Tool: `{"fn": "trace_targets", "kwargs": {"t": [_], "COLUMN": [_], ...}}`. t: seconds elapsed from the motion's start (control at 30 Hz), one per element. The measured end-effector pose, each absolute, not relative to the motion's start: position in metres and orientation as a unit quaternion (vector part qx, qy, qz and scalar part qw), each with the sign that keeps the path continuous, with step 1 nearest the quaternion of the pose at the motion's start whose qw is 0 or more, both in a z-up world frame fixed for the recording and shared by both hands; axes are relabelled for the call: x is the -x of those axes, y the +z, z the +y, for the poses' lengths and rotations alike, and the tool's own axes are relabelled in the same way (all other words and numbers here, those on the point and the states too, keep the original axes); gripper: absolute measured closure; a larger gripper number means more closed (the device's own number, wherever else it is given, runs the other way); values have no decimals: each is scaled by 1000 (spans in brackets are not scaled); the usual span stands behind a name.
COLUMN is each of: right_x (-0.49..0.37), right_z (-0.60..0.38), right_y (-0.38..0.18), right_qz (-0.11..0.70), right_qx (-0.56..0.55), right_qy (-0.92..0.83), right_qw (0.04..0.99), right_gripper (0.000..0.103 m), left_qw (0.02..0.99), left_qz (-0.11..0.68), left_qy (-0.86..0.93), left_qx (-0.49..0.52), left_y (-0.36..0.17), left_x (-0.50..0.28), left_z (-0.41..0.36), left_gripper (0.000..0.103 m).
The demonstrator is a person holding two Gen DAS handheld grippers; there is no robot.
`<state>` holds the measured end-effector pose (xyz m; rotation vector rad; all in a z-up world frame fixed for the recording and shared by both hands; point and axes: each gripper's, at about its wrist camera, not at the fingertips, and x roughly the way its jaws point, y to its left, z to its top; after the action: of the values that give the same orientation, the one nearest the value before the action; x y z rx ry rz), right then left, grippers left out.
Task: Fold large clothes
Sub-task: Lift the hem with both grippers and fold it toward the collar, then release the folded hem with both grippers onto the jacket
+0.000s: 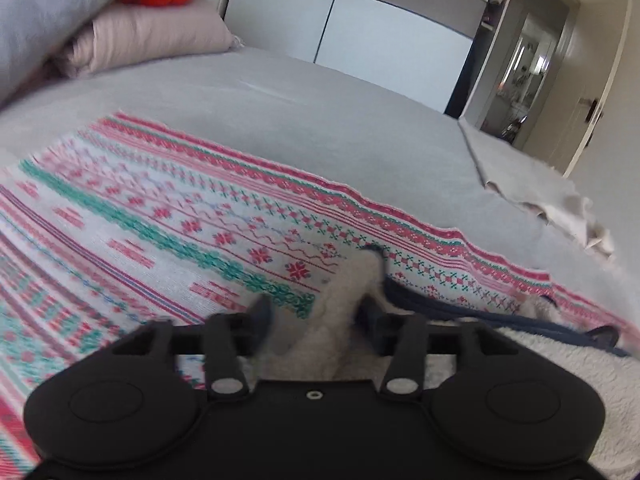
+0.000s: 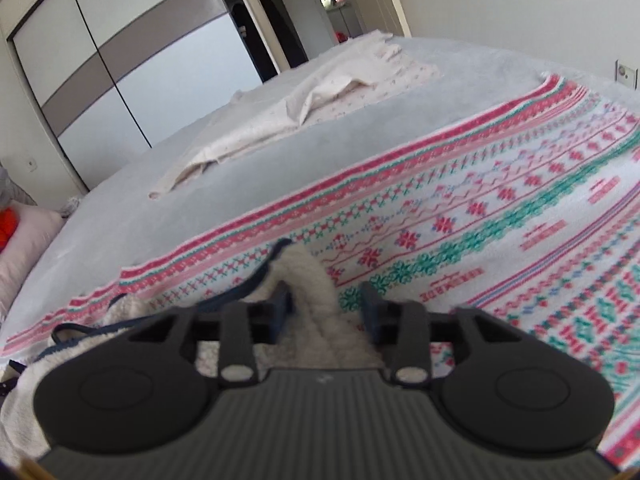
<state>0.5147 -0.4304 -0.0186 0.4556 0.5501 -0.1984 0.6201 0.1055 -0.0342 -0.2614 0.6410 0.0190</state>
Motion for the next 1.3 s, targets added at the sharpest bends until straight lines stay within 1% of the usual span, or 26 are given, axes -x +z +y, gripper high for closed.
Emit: {"fn": "trace_targets", "kwargs": {"t": [0.03, 0.07, 0.17, 0.2, 0.23, 0.27, 0.33, 0.43, 0.53, 0.57, 0.6, 0.67, 0.73, 0.8, 0.83, 0.9, 0.93, 0.97, 1.0, 1.1, 1.2, 1.3], "right_x": [-506, -497, -460, -446, -433, -423, -408, -391, -381, -377, -372, -361, -347, -333, -326, -310, -304, -298, -292, -277, -269, -268], "right_z": [-429, -428, -416, -410, -401, -391, -365, -326, -315, -318, -324, -340, -349, -351, -351, -348, -346, -344, -341, -327, -313, -304], "right_y": [-10, -2, 21, 26, 31, 33, 32, 25, 9, 3, -3, -7, -2, 8, 14, 24, 29, 33, 37, 43, 44, 39], "right_qz": [260, 253, 230, 224, 223, 224, 241, 257, 285, 289, 292, 300, 305, 309, 307, 303, 301, 299, 299, 299, 299, 296], "right_qx": [-220, -218, -197, -188, -180, -176, -155, -126, -122, -118, -121, -144, -160, -168, -175, -191, -197, -202, -203, -185, -149, -139], "right_qy": [-100, -96, -82, -80, -76, -70, -53, -37, -34, -39, -45, -56, -75, -98, -102, -99, -93, -89, -85, -84, -83, -78], "right_qw": [935, 938, 950, 953, 955, 956, 957, 957, 950, 949, 948, 941, 936, 931, 930, 928, 928, 928, 929, 932, 939, 942], "right_gripper": [50, 50, 50, 50, 50, 50, 50, 50, 49, 49, 49, 49, 53, 53, 52, 43, 41, 37, 31, 19, 11, 7], "left_qw": [946, 951, 964, 968, 970, 970, 967, 957, 954, 951, 954, 956, 953, 949, 944, 936, 931, 925, 919, 898, 889, 873], "left_qz": [304, 288, 245, 232, 224, 220, 227, 260, 282, 297, 283, 278, 289, 300, 306, 315, 319, 325, 332, 359, 366, 380], "left_qy": [20, 19, -10, -20, -31, -46, -77, -98, -73, -52, -66, -76, -69, -52, -49, -47, -43, -38, -33, -8, 19, 20], "left_qx": [114, 109, 98, 92, 87, 87, 93, 88, 73, 66, 69, 54, 51, 87, 109, 152, 172, 191, 210, 255, 275, 307], "left_y": [-24, -13, 19, 27, 33, 36, 34, 15, -16, -29, -36, -34, -19, -3, 5, 19, 24, 27, 29, 27, 17, -2], "left_x": [-612, -600, -557, -540, -524, -509, -485, -465, -452, -448, -440, -427, -418, -409, -405, -394, -387, -381, -375, -363, -353, -352], "left_z": [103, 102, 96, 90, 84, 77, 64, 47, 50, 54, 63, 72, 79, 91, 98, 112, 118, 123, 128, 140, 146, 150], "left_gripper": [39, 38, 31, 27, 21, 19, 18, 18, 18, 16, 15, 15, 17, 16, 12, 7, 4, 1, 0, 0, 0, 0]}}
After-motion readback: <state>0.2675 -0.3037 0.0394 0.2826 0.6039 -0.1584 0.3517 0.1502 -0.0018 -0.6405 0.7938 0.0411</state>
